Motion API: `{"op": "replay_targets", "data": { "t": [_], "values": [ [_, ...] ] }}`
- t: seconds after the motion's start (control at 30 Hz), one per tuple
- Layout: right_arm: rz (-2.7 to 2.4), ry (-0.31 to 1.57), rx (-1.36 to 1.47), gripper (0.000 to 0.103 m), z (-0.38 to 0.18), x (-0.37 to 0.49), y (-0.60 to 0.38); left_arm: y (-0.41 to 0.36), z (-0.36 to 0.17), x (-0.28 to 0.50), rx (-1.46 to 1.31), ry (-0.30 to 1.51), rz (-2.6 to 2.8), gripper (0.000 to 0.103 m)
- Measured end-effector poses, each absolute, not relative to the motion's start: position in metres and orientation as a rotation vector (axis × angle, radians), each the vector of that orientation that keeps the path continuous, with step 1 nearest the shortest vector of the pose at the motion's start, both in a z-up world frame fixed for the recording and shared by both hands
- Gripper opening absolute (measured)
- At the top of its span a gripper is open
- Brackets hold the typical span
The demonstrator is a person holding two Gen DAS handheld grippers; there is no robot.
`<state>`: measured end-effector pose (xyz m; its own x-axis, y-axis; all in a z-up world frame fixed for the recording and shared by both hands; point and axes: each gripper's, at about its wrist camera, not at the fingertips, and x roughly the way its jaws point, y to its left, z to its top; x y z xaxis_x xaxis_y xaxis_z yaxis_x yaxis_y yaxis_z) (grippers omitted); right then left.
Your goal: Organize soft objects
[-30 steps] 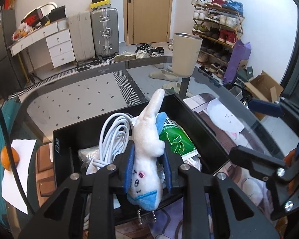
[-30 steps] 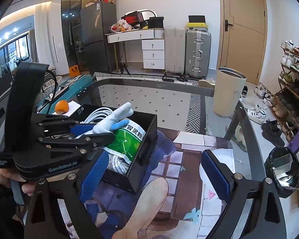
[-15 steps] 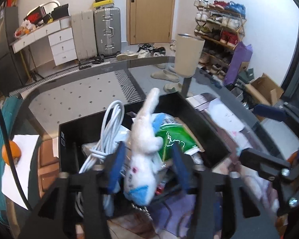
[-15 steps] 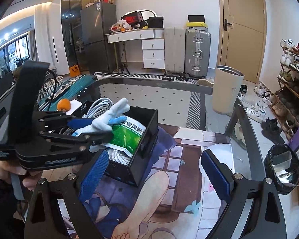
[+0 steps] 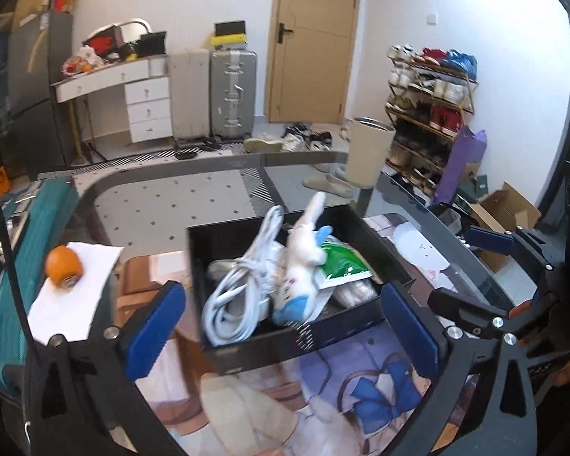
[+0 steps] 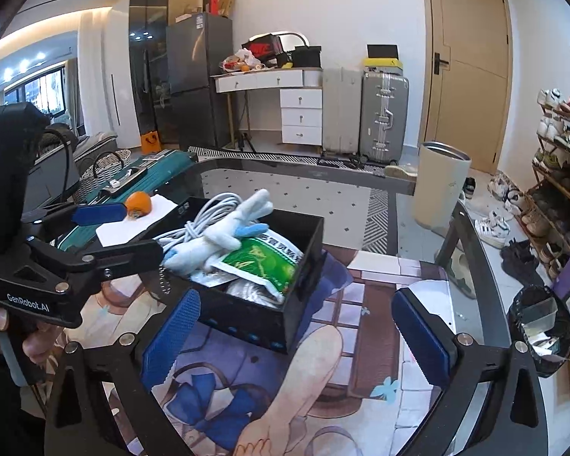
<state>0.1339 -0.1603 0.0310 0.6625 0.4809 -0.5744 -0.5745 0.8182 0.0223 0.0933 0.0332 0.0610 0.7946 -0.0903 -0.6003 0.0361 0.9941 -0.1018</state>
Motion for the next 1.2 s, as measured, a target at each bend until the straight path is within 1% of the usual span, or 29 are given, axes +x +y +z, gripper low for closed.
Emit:
{"op": "replay_targets", "data": {
  "t": [0.27, 0.47, 0.73, 0.87, 1.2],
  "values": [
    [0.62, 0.526, -0.146, 0.102, 0.026, 0.111, -0.159, 0.043, 0.046, 0.059, -0.049, 0.573, 0.028, 0.103],
    [0.617, 0.53, -0.136, 0.102, 0.012, 0.107, -0.158, 0.047, 0.032, 0.045, -0.069, 0.527, 0.055, 0.103],
    [0.633, 0.498, -0.139, 0.102, -0.001, 0.102, -0.149, 0.039, 0.021, 0.047, -0.058, 0.525, 0.064, 0.103],
    [0.646, 0.457, -0.137, 0.102, 0.002, 0.096, -0.151, 0.036, 0.022, 0.049, -0.061, 0.529, 0.062, 0.103],
    [0.65, 0.441, -0.118, 0.102, 0.003, 0.096, -0.156, 0.038, 0.02, 0.044, -0.066, 0.509, 0.101, 0.103]
  ]
}}
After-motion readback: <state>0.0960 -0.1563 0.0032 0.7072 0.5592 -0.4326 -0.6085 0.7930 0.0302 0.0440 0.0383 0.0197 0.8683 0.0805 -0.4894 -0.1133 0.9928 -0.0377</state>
